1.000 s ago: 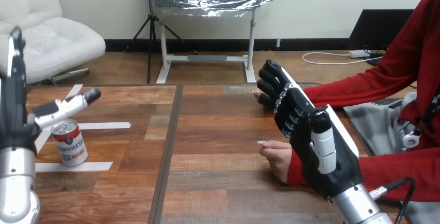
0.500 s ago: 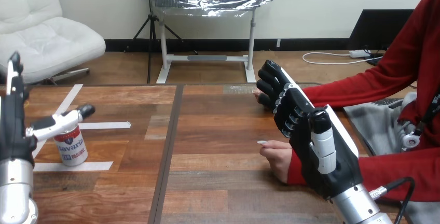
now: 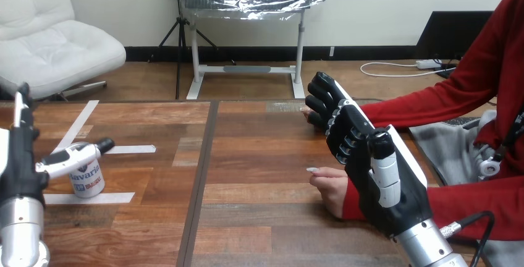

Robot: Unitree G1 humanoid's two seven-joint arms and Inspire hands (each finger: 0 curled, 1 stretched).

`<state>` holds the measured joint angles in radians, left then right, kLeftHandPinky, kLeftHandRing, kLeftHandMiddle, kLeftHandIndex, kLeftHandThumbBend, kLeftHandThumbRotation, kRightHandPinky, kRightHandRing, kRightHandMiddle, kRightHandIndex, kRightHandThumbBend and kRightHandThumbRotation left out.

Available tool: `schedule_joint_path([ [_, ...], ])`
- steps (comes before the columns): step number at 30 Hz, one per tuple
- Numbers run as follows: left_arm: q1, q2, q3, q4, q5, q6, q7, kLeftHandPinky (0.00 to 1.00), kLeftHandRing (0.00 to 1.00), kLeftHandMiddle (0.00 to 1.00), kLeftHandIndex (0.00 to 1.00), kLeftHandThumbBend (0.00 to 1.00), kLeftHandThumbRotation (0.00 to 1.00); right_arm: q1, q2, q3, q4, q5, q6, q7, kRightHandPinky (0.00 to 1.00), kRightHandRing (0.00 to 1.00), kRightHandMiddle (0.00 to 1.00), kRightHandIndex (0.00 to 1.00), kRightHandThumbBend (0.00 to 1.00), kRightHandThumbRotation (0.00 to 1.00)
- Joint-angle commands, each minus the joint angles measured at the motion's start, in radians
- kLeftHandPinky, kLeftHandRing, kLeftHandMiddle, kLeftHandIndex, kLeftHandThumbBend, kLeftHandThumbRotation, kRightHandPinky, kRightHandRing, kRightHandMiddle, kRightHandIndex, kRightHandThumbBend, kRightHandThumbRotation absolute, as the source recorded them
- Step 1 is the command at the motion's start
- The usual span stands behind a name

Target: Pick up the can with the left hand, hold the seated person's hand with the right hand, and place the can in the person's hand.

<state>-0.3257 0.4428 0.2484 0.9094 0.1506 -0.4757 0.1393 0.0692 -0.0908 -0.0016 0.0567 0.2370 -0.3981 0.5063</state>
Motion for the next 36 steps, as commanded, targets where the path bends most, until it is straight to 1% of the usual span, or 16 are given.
schedule_joint_path([
  [1,-0.113,0.04,-0.017,0.032,0.001,-0.005,0.005,0.92,0.99,1.0,1.0,0.99,0.04,-0.05,-0.014,-0.004,-0.025,0.011,-0.013,0.001,0.99,0.97,0.97,0.97,0.92,1.0],
  [8,-0.133,0.043,-0.025,0.067,0.003,-0.001,0.009,0.92,0.99,1.0,1.0,0.98,0.04,-0.048,-0.015,-0.002,-0.031,0.005,-0.01,-0.004,0.98,0.97,0.97,0.97,0.93,1.0],
  [16,-0.167,0.045,-0.025,0.133,-0.006,0.007,0.006,0.92,0.98,1.0,1.0,0.97,0.03,-0.044,-0.017,-0.001,-0.036,0.006,-0.011,-0.002,0.98,0.96,0.96,0.97,0.93,1.0],
  [23,-0.19,0.049,-0.028,0.189,-0.007,0.002,0.004,0.92,0.98,1.0,1.0,0.97,0.03,-0.04,-0.018,-0.001,-0.04,0.007,-0.012,-0.001,0.98,0.97,0.97,0.97,0.93,1.0],
  [32,-0.222,0.05,-0.036,0.23,-0.011,0.033,-0.008,0.92,0.99,1.0,1.0,0.96,0.05,-0.04,-0.02,-0.002,-0.038,0.013,-0.015,0.005,0.97,0.97,0.97,0.97,0.92,1.0],
  [36,-0.235,0.054,-0.044,0.252,-0.004,0.037,-0.001,0.93,0.99,1.0,1.0,0.96,0.07,-0.039,-0.019,-0.002,-0.039,0.014,-0.014,0.005,0.97,0.97,0.97,0.97,0.92,1.0],
])
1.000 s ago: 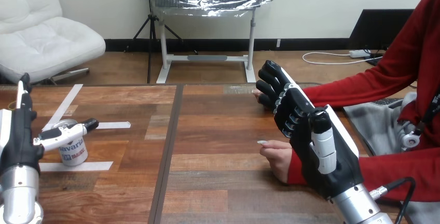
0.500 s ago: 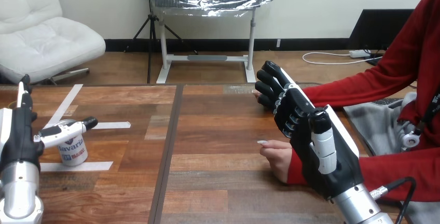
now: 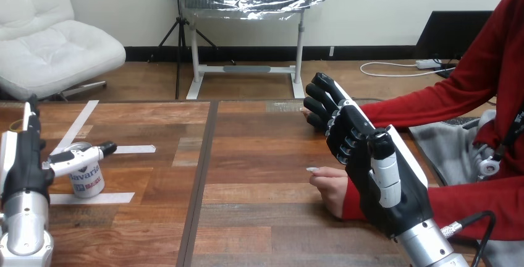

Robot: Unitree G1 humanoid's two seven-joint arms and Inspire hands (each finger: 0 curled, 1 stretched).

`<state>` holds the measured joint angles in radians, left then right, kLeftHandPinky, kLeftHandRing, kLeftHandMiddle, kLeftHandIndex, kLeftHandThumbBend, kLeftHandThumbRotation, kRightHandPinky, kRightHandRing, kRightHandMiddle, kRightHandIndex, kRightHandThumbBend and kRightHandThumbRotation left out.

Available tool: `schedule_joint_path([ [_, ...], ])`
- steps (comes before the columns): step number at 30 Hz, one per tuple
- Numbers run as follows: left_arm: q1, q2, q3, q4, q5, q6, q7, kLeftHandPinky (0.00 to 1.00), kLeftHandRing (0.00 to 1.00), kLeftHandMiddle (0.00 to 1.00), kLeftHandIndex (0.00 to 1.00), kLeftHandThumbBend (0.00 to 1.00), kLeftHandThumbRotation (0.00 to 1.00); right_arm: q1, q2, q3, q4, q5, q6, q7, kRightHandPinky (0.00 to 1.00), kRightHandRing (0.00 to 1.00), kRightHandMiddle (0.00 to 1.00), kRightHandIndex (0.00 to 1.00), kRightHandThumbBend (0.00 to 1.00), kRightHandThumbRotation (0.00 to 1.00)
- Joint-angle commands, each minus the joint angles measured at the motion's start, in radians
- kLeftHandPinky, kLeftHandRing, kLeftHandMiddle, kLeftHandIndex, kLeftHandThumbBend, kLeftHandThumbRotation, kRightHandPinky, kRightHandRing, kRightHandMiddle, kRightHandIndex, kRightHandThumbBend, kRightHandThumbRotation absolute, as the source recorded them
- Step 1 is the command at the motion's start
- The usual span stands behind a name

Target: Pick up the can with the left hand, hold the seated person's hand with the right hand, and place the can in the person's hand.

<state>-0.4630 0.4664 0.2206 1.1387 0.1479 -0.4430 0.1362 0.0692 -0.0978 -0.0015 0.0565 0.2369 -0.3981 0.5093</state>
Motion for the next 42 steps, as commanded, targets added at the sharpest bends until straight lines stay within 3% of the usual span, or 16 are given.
schedule_joint_path([
  [1,-0.101,0.032,-0.019,0.028,0.001,0.006,0.004,0.93,0.99,1.0,1.0,0.96,0.07,-0.039,-0.012,-0.002,-0.039,0.013,-0.015,0.001,0.97,0.97,0.97,0.97,0.92,1.0],
  [42,-0.2,0.05,-0.088,0.092,0.028,0.102,-0.03,0.92,0.98,1.0,0.99,0.92,0.05,-0.034,-0.02,0.0,-0.039,0.018,-0.019,0.005,0.97,0.96,0.96,0.97,0.92,1.0],
])
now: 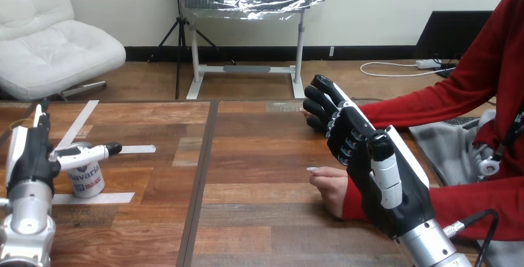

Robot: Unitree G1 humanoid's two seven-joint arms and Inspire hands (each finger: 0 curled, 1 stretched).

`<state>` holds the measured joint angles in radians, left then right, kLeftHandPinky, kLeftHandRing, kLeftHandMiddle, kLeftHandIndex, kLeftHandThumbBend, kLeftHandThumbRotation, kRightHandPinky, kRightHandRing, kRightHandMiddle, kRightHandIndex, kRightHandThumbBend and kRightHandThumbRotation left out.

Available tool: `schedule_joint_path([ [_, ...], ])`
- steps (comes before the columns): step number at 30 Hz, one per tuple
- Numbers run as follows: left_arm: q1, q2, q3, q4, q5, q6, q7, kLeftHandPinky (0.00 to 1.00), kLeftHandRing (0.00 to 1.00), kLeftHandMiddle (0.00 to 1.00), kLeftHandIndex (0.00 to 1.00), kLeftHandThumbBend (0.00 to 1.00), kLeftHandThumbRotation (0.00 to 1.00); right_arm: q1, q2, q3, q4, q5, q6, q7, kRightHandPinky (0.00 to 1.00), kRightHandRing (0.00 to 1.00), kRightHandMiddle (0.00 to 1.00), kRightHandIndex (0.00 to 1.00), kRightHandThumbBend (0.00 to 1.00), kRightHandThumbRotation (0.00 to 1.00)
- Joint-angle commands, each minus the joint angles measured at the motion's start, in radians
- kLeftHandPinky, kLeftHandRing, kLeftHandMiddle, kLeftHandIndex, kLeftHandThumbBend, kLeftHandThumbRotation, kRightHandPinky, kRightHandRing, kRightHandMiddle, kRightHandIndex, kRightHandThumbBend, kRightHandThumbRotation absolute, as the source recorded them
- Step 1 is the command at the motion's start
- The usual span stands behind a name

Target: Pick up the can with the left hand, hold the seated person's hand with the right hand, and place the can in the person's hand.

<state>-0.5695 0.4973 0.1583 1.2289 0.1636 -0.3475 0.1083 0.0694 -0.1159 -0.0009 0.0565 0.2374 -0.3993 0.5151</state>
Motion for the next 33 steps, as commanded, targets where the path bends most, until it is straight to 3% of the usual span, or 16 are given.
schedule_joint_path([
  [1,-0.094,0.019,-0.028,0.002,0.014,0.007,-0.001,0.92,0.98,1.0,0.99,0.92,0.05,-0.034,-0.001,0.0,-0.039,0.018,-0.018,-0.001,0.97,0.96,0.96,0.97,0.92,1.0],
  [24,-0.125,0.014,-0.056,0.021,0.011,0.075,-0.009,0.9,0.96,0.98,0.97,0.89,0.05,-0.019,-0.01,-0.003,-0.074,0.017,0.012,-0.012,0.96,0.96,0.95,0.96,0.94,1.0],
  [33,-0.135,0.014,-0.063,0.026,0.013,0.108,-0.028,0.79,0.87,0.91,0.98,0.9,0.09,-0.015,-0.011,-0.003,-0.08,0.018,0.018,-0.013,0.96,0.95,0.94,0.95,0.94,1.0],
])
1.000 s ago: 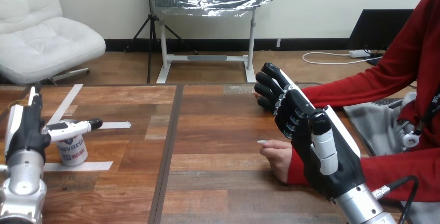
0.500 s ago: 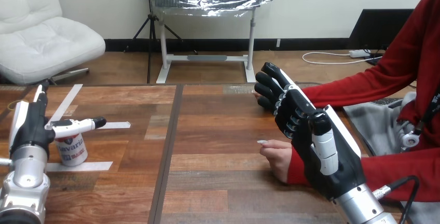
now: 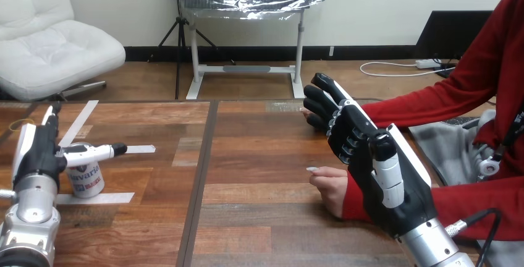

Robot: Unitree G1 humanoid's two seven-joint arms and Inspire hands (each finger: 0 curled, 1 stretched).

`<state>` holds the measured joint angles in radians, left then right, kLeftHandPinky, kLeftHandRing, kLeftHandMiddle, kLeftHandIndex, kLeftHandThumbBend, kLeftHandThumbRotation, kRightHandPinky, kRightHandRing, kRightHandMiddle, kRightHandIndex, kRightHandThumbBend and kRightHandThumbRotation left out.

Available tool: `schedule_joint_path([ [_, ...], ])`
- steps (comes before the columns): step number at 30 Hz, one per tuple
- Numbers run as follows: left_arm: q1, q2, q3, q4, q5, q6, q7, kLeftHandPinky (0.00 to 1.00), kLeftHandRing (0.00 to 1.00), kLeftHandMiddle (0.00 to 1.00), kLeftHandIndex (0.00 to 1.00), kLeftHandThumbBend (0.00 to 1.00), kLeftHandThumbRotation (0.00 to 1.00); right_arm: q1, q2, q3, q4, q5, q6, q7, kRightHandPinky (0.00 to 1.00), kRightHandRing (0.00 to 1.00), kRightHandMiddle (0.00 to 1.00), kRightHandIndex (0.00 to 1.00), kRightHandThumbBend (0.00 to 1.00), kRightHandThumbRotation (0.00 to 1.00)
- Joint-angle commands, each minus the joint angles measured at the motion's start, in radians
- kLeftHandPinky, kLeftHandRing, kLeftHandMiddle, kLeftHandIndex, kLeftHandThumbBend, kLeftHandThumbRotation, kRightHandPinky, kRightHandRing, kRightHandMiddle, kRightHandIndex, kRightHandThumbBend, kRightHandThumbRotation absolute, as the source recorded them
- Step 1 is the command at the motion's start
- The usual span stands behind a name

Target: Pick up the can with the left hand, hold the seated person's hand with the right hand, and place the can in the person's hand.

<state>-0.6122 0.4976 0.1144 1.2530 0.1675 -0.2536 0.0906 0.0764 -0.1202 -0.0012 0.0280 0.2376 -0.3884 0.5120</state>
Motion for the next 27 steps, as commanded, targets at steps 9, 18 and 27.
schedule_joint_path([
  [9,-0.097,0.018,-0.032,0.012,0.012,0.041,-0.028,0.8,0.89,0.93,0.98,0.9,0.12,-0.024,-0.002,-0.002,-0.046,0.021,0.002,-0.006,0.94,0.94,0.94,0.95,0.94,1.0],
  [18,-0.099,0.02,-0.028,0.024,0.002,0.063,-0.042,0.83,0.91,0.95,0.98,0.89,0.14,-0.025,0.002,0.001,-0.04,0.022,-0.004,-0.004,0.92,0.93,0.93,0.94,0.93,1.0],
  [27,-0.096,0.024,-0.037,0.028,0.013,0.067,-0.037,0.83,0.92,0.95,0.98,0.87,0.15,-0.023,0.003,0.002,-0.038,0.025,-0.006,-0.001,0.91,0.94,0.93,0.95,0.93,1.0],
])
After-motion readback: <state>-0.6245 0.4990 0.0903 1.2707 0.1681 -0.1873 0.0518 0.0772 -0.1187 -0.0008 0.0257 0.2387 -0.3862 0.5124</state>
